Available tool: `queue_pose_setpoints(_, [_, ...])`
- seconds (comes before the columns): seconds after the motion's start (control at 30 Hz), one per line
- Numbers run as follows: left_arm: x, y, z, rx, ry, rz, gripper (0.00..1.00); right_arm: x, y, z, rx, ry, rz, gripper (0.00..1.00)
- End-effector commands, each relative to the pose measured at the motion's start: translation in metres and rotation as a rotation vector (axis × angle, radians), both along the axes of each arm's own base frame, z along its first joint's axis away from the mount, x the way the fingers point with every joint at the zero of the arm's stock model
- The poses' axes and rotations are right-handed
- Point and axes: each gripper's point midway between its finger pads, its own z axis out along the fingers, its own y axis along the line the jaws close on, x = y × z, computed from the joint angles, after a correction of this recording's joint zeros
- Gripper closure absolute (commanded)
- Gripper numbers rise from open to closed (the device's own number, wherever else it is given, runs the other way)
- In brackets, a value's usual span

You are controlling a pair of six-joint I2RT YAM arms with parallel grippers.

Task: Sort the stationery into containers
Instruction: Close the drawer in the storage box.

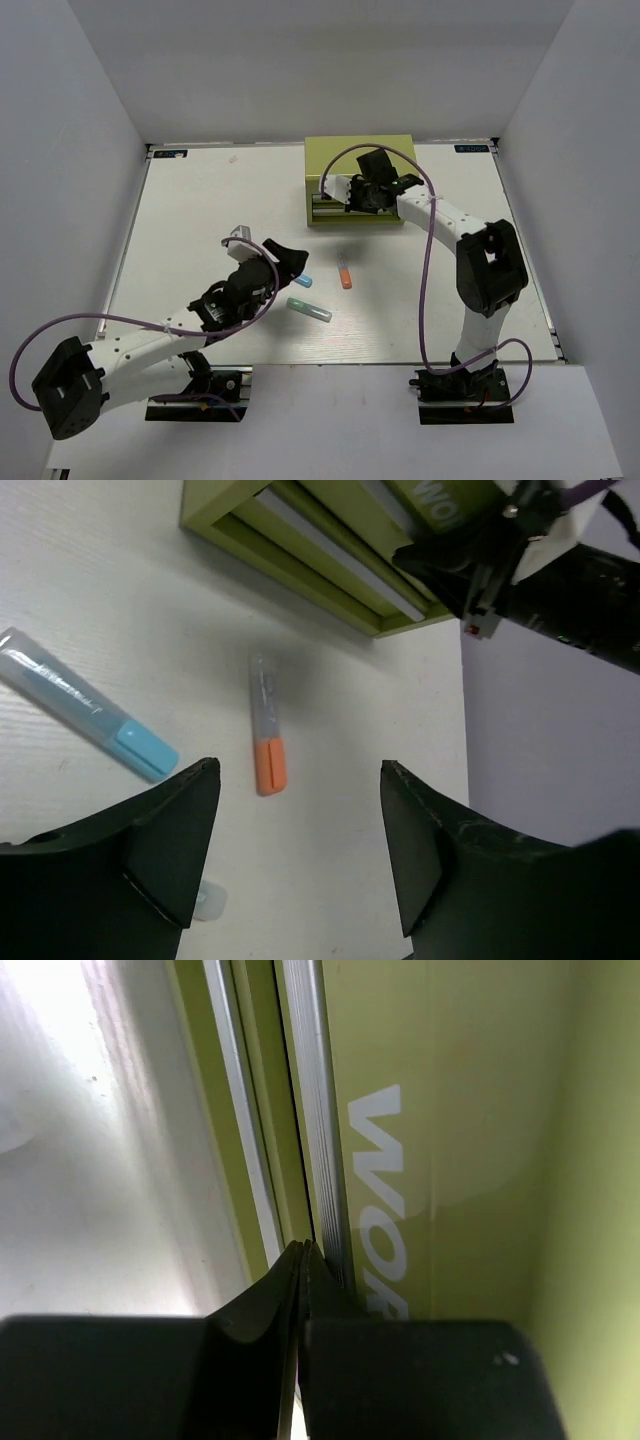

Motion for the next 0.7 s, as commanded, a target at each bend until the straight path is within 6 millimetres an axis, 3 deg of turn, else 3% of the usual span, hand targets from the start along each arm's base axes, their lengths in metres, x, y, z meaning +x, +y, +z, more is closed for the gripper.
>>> queue_pose_setpoints(0.0, [0.016,-0.013,0.029,-0.052,-0.088,0.009,0.27,0.042,-0.005,0.035,0.025,-0.178,-0.111,1.00])
queue_pose_setpoints(0.07, [0.020,-0.021,0.033,-0.070,-0.099,0.000,0.27,0.042,-0.002,0.038,0.034,-0.167,-0.102,1.00])
queue_pose_setpoints(0.1, [0.022,-0.026,0.036,-0.082,-0.105,-0.011,0.28,0.026,-0.001,0.030,0.032,-0.091,-0.056,1.00])
queue_pose_setpoints(0.17, [0.028,-0.034,0.030,-0.097,-0.093,-0.006,0.32,0.005,0.012,0.048,0.069,-0.051,0.086,1.00])
queue_pose_setpoints(0.2, [0.032,-0.040,0.038,-0.152,-0.098,0.003,0.40,-0.026,0.018,0.041,0.095,0.061,0.177,1.00])
queue_pose_setpoints(0.27, [0.038,-0.048,0.022,-0.160,-0.070,0.011,0.51,-0.064,0.030,0.064,0.191,0.083,0.337,1.00])
queue_pose_setpoints(0.3, [0.045,-0.053,0.032,-0.223,-0.083,0.027,0.64,-0.070,0.033,0.070,0.217,0.078,0.357,0.95])
queue_pose_setpoints(0.33, [0.049,-0.058,0.034,-0.247,-0.084,0.031,0.68,-0.082,0.034,0.088,0.263,0.057,0.383,0.84])
queue_pose_setpoints(0.43, [0.066,-0.072,0.033,-0.306,-0.106,0.044,0.69,-0.077,0.036,0.129,0.344,-0.032,0.325,0.31])
queue_pose_setpoints(0.47, [0.070,-0.077,0.037,-0.324,-0.120,0.043,0.68,-0.073,0.034,0.137,0.355,-0.063,0.313,0.23])
queue_pose_setpoints(0.53, [0.082,-0.082,0.032,-0.360,-0.127,0.066,0.51,-0.062,0.029,0.147,0.336,-0.140,0.278,0.19])
queue_pose_setpoints(0.6, [0.092,-0.087,0.032,-0.385,-0.129,0.078,0.44,-0.054,0.021,0.154,0.314,-0.187,0.255,0.19])
queue_pose_setpoints(0.63, [0.096,-0.092,0.021,-0.386,-0.108,0.083,0.36,-0.048,0.018,0.153,0.304,-0.196,0.240,0.18])
queue_pose_setpoints(0.67, [0.104,-0.091,0.022,-0.394,-0.111,0.106,0.36,-0.039,0.015,0.147,0.279,-0.198,0.220,0.18])
